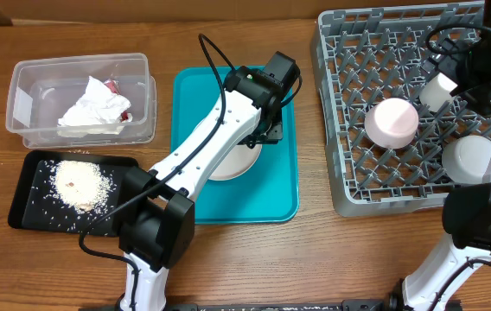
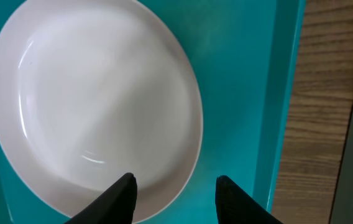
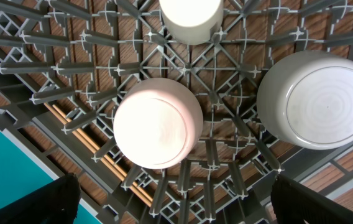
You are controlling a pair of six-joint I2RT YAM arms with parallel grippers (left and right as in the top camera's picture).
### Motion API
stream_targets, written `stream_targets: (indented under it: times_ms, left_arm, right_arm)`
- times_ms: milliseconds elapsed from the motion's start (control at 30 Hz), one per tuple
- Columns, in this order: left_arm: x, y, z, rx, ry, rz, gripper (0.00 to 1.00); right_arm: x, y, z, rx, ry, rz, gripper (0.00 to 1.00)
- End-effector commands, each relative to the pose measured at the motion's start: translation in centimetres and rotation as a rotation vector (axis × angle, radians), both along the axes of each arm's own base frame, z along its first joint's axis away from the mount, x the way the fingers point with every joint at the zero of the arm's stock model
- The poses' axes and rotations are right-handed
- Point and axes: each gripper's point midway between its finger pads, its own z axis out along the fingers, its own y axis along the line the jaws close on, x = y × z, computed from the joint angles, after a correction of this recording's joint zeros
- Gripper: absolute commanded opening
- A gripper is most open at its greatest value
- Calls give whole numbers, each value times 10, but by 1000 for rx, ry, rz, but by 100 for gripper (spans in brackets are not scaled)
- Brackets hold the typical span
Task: Sort waste into correct bins and load items into the dishwasher
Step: 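Carry the empty plate back and set it on the teal tray, release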
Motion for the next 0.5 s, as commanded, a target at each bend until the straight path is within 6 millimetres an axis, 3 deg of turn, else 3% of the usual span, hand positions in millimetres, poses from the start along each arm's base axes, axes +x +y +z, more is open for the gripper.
stream_targets:
  times_ms: [0, 100, 200, 333, 467]
  left_arm:
    - [-4, 0, 7, 3, 13, -36, 41]
    - [-2, 10, 27, 5, 9, -14, 31]
    - [6, 31, 60, 0, -20, 33, 19]
    - [18, 77, 118, -18, -110, 140, 25]
    - [22, 142, 161, -39, -186, 298, 35]
  right_arm:
    - [2, -2, 14, -12, -46, -4, 100]
    - [2, -2, 14, -12, -46, -5, 100]
    - [2, -2, 14, -12, -46, -5, 100]
    - [2, -2, 14, -12, -46, -4, 100]
    - [2, -2, 14, -12, -46, -5, 100]
